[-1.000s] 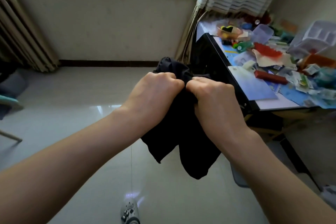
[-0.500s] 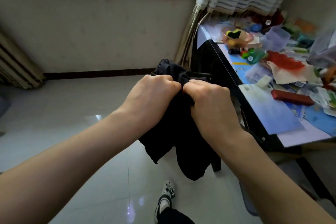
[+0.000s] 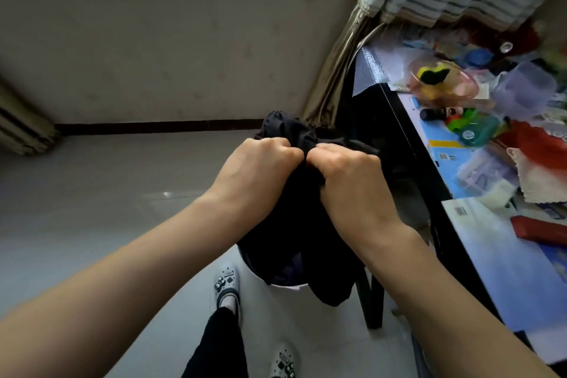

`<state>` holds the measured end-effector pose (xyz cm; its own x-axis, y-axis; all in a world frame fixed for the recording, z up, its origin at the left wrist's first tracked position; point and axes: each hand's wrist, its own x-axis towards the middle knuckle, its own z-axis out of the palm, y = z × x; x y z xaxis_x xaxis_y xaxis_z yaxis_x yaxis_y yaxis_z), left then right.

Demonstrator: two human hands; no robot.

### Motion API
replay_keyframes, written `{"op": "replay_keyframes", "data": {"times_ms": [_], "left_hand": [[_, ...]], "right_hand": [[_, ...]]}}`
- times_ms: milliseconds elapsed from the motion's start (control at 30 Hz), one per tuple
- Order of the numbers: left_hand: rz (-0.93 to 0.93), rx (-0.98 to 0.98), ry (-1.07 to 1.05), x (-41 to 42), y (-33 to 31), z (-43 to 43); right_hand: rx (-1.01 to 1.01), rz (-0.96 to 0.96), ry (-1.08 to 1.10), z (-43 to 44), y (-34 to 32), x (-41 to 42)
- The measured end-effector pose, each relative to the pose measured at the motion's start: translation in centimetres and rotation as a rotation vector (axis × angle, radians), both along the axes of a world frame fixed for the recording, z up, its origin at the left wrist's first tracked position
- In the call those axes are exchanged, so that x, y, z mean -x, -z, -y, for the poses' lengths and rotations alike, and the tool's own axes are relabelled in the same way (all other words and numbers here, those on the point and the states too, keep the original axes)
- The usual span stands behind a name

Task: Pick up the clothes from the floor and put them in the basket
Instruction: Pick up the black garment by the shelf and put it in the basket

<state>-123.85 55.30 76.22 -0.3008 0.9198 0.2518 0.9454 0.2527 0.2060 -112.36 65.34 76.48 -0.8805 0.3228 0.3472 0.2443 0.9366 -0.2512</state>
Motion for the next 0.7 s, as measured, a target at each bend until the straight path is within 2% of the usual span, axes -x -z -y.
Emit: {"op": "replay_keyframes", "data": {"times_ms": [267,533,700], "left_hand": [[0.195,0.195,0.204,9.5,9.9,-8.1],[0.417,0.454,0.291,10.5,21.8,-12.0],[0.486,0.486,0.265,11.3,26.6,-14.4]], "right_hand": [[0.102,0.152,0.268,-5.4,9.5,7.4],[0.394,0.444,0.484,-8.1,21.3,8.5],[0.556,0.584,0.521,-11.2,25.5,9.4]]}}
